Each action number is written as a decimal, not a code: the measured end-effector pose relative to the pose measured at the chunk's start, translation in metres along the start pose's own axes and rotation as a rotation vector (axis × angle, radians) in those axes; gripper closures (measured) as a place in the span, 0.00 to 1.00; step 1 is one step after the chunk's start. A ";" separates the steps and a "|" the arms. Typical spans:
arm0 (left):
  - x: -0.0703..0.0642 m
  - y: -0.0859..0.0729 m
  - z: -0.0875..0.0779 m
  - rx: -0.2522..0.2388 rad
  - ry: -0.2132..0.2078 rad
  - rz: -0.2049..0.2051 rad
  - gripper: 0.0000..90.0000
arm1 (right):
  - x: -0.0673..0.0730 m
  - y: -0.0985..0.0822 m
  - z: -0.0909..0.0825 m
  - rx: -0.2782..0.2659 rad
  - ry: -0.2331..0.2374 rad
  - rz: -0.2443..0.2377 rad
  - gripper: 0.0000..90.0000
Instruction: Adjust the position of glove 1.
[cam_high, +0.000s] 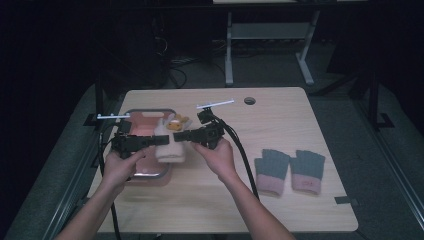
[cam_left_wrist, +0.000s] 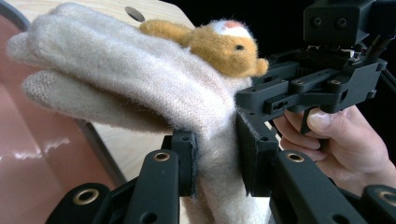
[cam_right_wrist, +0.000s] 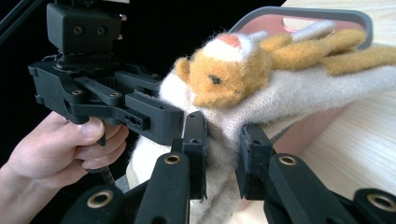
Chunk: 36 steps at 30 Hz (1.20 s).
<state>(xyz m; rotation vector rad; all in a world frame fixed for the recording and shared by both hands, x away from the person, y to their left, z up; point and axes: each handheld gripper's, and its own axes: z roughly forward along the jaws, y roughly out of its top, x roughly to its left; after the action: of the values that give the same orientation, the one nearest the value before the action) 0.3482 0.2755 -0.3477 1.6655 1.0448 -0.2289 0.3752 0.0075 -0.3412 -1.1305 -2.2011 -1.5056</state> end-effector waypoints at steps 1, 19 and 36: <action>0.001 0.000 -0.002 -0.001 0.001 -0.005 0.78 | 0.001 0.000 0.001 0.004 0.002 0.005 0.84; 0.017 -0.003 -0.031 -0.011 0.030 -0.024 0.78 | 0.011 0.008 0.035 0.020 0.023 -0.010 0.84; 0.044 -0.008 -0.047 0.000 0.067 -0.096 0.78 | 0.008 0.011 0.071 0.049 0.044 0.025 0.84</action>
<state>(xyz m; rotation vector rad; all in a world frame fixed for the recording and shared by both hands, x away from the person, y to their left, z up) 0.3518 0.3383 -0.3624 1.6343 1.1759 -0.2370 0.3930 0.0753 -0.3606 -1.0957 -2.1739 -1.4447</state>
